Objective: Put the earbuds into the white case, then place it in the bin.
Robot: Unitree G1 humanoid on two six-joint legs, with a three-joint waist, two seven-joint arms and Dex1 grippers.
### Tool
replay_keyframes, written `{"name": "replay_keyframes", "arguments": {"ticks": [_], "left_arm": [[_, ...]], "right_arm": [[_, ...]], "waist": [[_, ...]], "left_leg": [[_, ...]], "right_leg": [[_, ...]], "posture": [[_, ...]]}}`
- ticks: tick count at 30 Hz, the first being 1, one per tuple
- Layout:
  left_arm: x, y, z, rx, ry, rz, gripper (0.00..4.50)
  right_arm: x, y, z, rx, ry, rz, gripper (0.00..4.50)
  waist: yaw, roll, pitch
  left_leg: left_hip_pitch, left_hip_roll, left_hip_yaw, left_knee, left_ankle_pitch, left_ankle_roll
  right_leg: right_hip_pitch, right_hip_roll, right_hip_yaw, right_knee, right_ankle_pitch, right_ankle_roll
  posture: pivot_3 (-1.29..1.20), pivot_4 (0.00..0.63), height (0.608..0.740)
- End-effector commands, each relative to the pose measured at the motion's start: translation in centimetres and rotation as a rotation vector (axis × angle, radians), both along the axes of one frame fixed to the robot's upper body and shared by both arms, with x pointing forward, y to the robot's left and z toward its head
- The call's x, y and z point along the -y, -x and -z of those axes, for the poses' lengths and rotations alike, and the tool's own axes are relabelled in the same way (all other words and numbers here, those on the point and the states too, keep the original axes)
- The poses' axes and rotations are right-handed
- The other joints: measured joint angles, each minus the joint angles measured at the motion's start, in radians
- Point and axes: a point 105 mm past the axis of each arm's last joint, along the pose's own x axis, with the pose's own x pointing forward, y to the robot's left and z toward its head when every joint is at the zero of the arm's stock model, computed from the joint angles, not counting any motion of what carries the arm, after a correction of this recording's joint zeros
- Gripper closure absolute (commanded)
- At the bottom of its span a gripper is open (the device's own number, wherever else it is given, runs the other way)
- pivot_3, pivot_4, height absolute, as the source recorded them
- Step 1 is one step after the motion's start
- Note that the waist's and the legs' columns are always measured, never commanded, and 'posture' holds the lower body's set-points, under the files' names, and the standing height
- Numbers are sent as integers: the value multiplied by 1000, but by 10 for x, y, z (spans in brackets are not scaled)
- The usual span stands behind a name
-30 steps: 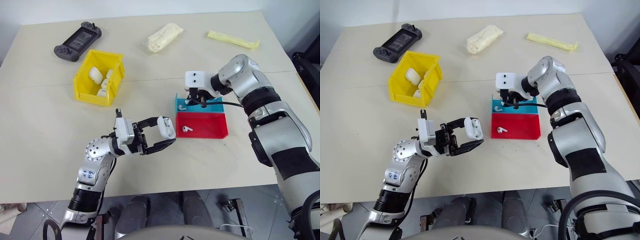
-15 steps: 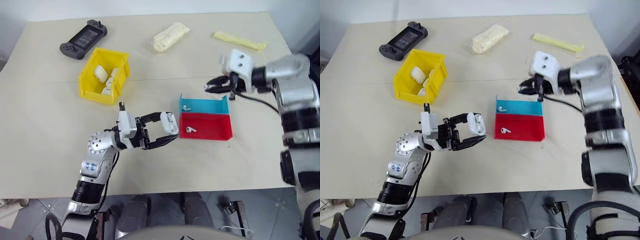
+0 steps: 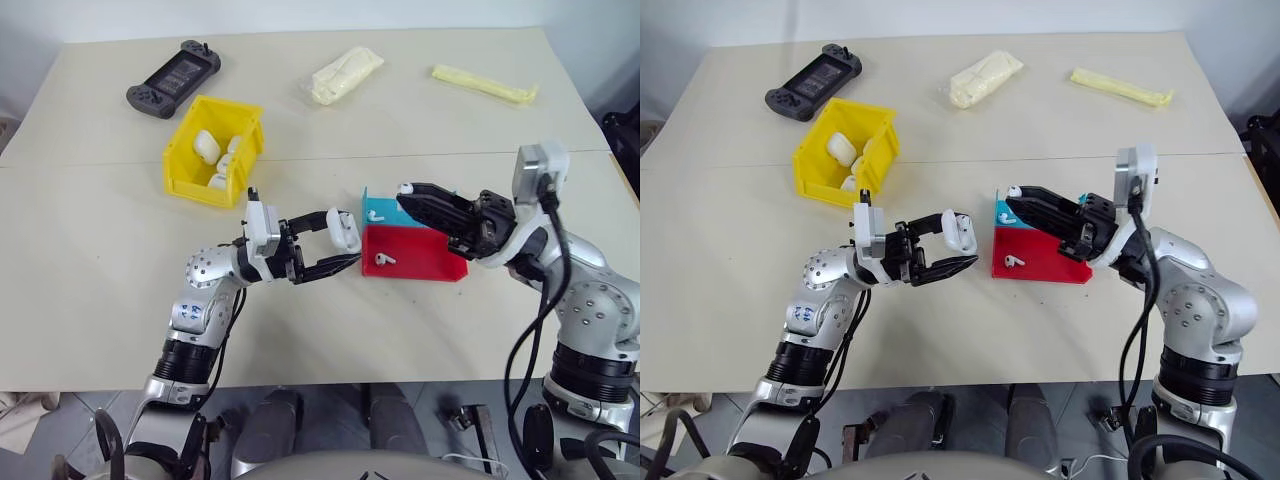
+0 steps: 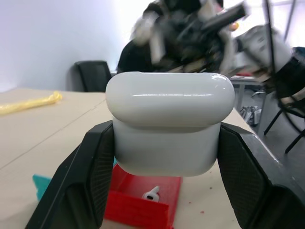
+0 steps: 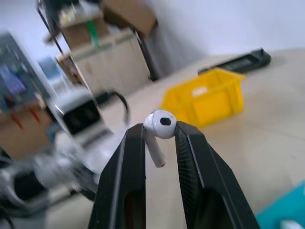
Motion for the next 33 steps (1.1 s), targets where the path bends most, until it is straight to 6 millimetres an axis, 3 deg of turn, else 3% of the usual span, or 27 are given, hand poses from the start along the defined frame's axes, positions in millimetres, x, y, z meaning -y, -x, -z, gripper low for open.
{"name": "replay_keyframes", "arguments": {"ticks": [1, 11, 33], "left_arm": [[-1, -2, -10, 21, 16, 2, 1690], [9, 2, -15, 28, 26, 42, 1690], [15, 1, -26, 42, 71, 36, 1690]], "right_arm": [[-14, 13, -2, -8, -27, -45, 4001], [-33, 8, 8, -50, -78, -32, 4001], [-35, 5, 39, -105, -25, -2, 4001]], "waist": [[0, 0, 0], [0, 0, 0], [0, 0, 0]], "left_leg": [[0, 0, 0, 0, 0, 0], [0, -1, 1, 0, 0, 0], [0, -1, 1, 0, 0, 0]], "right_leg": [[0, 0, 0, 0, 0, 0], [0, 0, 1, 0, 0, 0], [0, 0, 1, 0, 0, 0]], "posture": [[0, 150, 740], [0, 150, 740], [0, 150, 740]]}}
